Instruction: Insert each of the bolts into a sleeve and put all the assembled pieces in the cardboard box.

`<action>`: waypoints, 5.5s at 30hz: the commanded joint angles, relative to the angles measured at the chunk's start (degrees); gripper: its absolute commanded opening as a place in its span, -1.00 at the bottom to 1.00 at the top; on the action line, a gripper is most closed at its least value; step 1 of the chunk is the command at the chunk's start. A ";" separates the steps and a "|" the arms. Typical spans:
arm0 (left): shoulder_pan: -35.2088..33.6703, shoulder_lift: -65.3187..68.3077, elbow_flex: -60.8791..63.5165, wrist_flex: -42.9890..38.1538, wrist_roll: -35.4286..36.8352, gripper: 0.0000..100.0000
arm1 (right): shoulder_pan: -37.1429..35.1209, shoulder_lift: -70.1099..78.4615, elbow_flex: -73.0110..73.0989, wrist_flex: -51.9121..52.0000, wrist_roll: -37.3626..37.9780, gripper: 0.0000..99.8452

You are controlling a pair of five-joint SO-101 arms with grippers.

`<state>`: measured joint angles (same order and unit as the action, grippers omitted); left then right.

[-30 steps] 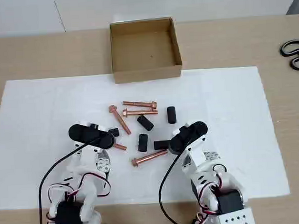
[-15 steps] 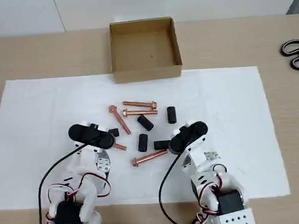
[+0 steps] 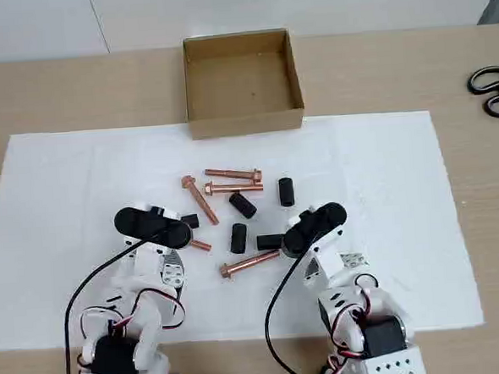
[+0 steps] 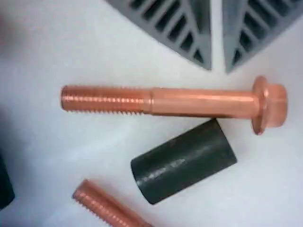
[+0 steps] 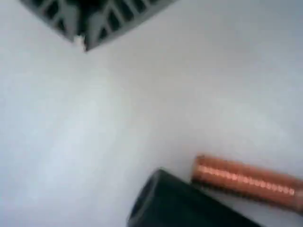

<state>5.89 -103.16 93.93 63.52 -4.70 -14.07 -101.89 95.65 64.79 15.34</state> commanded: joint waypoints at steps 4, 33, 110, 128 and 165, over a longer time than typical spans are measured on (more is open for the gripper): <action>0.09 -0.62 -1.27 0.09 0.00 -0.99 | 0.40 -0.40 -2.99 0.04 0.44 -0.99; 0.09 -0.62 -1.27 0.09 0.00 -0.99 | 0.40 -0.40 -2.99 0.04 0.44 -0.99; -0.26 70.68 -67.65 16.53 7.47 -0.99 | 10.95 44.44 -53.45 8.57 5.71 -0.99; -11.16 81.23 -81.63 22.68 8.44 -0.99 | -0.04 88.04 -83.43 13.23 -32.00 -0.99; -12.04 81.32 -81.54 26.37 10.99 -0.99 | -5.49 130.24 -114.90 20.79 -30.95 -0.75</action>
<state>-6.15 -21.67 15.25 89.54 5.93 -19.52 28.66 -16.88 86.15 -16.13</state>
